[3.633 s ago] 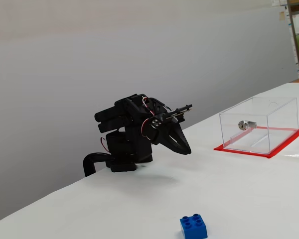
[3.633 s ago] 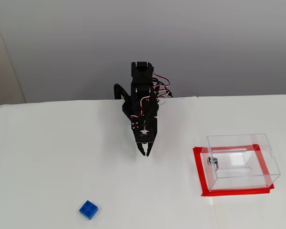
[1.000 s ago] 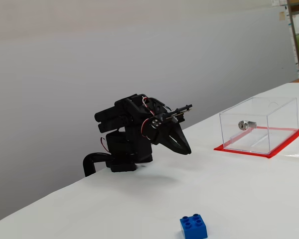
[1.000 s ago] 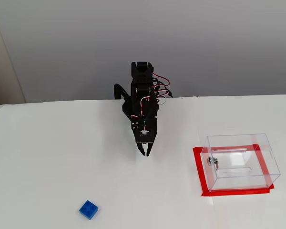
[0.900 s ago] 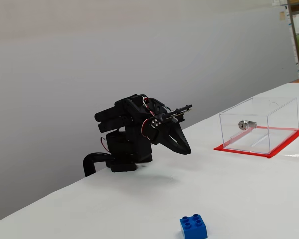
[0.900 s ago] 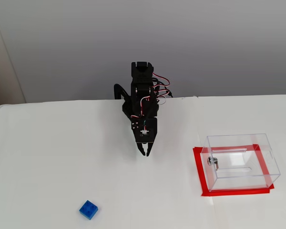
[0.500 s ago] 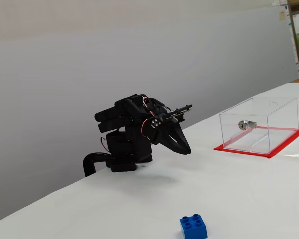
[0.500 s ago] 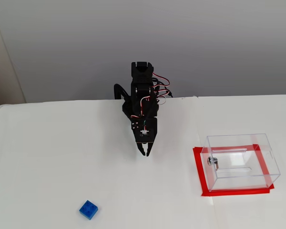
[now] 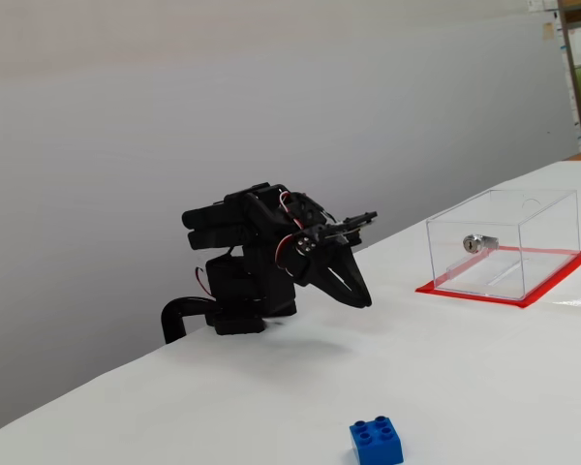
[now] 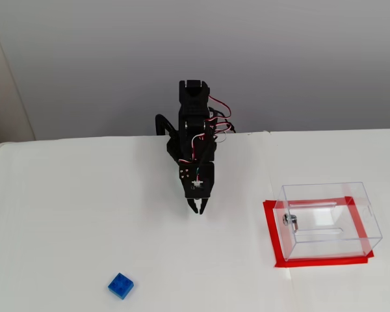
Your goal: Pick the blue lego brick and place it into the transparent box
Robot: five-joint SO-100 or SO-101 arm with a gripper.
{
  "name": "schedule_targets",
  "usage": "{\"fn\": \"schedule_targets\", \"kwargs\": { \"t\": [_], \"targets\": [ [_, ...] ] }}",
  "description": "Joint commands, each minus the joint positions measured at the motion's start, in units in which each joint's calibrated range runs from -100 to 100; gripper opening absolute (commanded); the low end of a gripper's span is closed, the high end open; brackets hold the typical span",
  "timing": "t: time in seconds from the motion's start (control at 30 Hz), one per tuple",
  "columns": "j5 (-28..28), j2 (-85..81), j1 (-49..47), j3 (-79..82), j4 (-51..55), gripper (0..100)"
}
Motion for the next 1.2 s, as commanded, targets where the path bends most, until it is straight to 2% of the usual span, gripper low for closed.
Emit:
{"fn": "schedule_targets", "kwargs": {
  "t": [0.0,0.4,1.0,1.17],
  "targets": [
    [0.07,2.15,-0.13,-4.46,-0.8,1],
    [-0.29,5.29,1.05,-15.13,-0.11,1],
    [-0.4,5.46,26.34,-15.4,-0.19,1],
    [-0.45,5.37,29.96,-14.94,-0.28,1]
  ]
}}
